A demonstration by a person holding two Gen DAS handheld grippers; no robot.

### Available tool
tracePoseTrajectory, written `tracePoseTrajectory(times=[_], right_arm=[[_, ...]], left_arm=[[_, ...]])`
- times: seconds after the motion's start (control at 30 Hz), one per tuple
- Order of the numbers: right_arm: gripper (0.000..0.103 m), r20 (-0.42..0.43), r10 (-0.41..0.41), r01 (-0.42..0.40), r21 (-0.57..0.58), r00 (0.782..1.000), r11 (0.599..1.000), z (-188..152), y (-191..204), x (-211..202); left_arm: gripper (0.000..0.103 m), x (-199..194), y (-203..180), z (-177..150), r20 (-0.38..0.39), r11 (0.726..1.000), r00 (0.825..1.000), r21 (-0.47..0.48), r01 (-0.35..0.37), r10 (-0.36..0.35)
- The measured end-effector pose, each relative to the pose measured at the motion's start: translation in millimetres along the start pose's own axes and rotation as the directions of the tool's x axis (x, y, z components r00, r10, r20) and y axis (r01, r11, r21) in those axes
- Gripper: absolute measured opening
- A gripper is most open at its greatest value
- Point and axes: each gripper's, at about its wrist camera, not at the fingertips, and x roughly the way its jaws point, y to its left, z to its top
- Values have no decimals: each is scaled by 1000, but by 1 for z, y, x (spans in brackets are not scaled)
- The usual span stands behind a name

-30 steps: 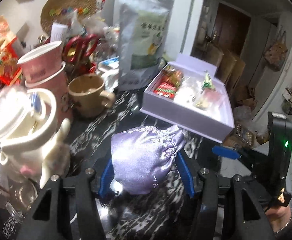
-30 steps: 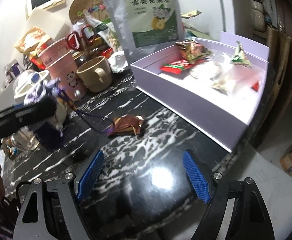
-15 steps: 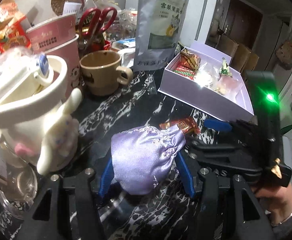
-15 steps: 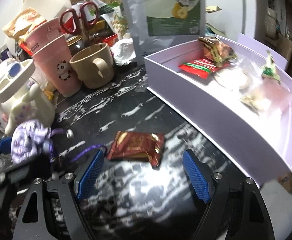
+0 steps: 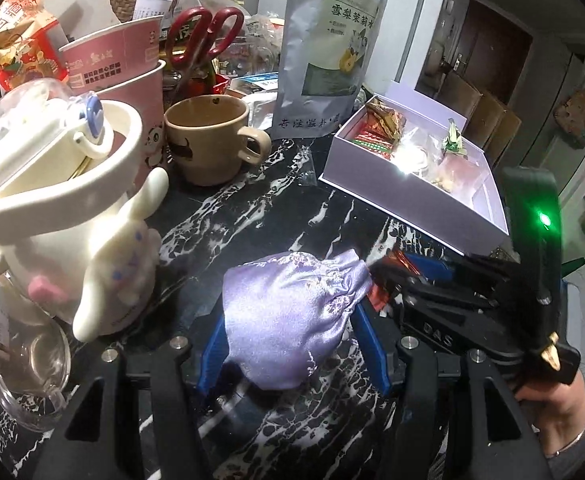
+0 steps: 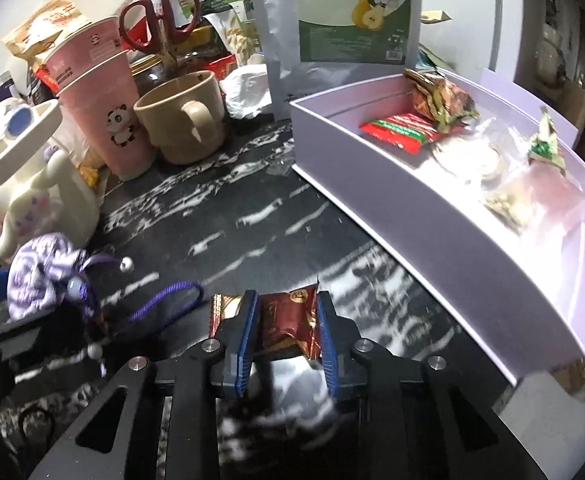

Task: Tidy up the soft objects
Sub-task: 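Grasp the red chocolate square with the right gripper while the left holds the pouch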

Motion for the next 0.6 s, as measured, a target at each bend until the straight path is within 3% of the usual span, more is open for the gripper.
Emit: tracePoseTrajectory(times=[0.53,0.57,0.6], right_arm=[[30,1,-65,65,101,998,993,-52,-40,-50],[37,3,-66,65,110,998,992,-53,-41,-50],[58,10,-54,53,121,998,991,-54,-41,-52]], left_arm=[[57,12,-33,-13,-72,996,994,34,87,-84],[57,12,-33,-13,-70,996,994,34,84,-82],[57,11,-32,-13,-68,996,995,34,81,-78]])
